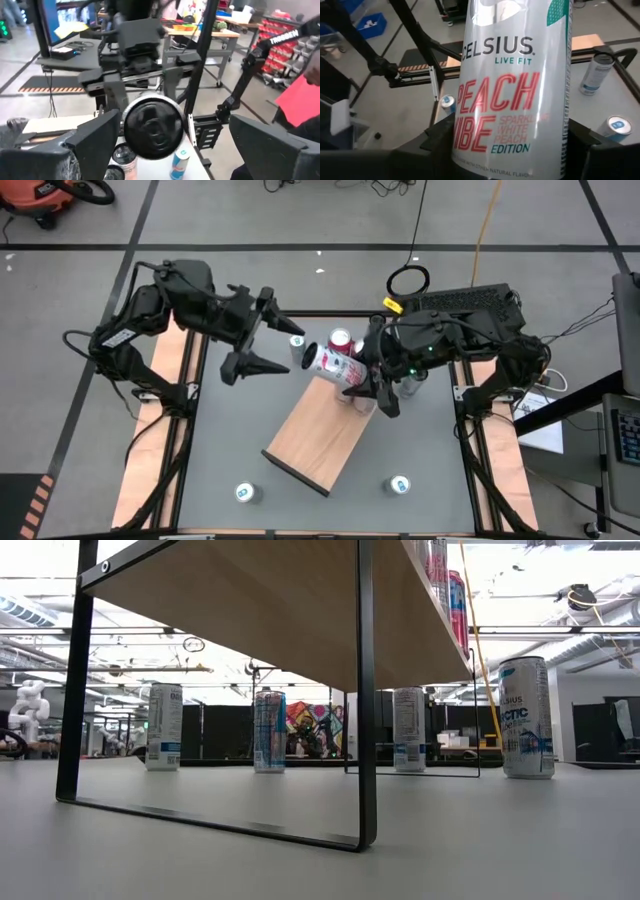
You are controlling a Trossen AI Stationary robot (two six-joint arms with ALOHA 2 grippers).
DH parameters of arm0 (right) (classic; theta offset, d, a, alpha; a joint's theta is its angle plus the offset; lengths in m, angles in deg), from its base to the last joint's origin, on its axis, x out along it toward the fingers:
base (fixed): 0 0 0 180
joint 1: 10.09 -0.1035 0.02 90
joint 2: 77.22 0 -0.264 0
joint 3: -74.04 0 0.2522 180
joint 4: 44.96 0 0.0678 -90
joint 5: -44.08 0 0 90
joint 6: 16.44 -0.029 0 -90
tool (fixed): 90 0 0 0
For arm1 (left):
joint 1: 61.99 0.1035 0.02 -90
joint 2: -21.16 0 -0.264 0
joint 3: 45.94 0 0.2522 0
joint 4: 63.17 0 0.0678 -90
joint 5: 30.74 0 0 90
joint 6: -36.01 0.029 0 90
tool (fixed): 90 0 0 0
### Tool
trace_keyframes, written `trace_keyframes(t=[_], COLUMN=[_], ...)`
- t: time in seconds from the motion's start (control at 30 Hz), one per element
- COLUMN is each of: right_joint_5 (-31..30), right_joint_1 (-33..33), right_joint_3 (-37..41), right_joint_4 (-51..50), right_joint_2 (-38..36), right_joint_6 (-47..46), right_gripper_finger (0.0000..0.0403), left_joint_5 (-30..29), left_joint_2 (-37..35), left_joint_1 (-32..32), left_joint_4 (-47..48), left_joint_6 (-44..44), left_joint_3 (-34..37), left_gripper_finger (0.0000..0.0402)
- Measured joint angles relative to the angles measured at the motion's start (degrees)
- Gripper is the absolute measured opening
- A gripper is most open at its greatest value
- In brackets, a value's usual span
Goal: Place canned beverage on shelf
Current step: Put the white pink soda can on the shelf aligned with the other white pink soda cans
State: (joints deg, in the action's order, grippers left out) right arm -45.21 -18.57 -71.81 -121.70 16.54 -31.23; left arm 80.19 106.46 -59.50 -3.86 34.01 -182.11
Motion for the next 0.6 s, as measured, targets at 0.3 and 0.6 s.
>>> trace_keyframes(t=[0.3,0.6], right_joint_5=[5.27,7.07], right_joint_1=[2.88,4.84], right_joint_3=[0.00,-0.02], right_joint_4=[-0.09,-0.28], right_joint_2=[0.02,0.02], right_joint_6=[0.03,0.92], right_gripper_finger=[0.0228,0.0228], left_joint_5=[-1.05,-1.69], left_joint_2=[-0.02,-0.02], left_joint_1=[-0.49,-0.49], left_joint_4=[-0.03,-0.01], left_joint_6=[1.42,1.04], left_joint_3=[0.00,0.00], left_gripper_finger=[0.0379,0.0379])
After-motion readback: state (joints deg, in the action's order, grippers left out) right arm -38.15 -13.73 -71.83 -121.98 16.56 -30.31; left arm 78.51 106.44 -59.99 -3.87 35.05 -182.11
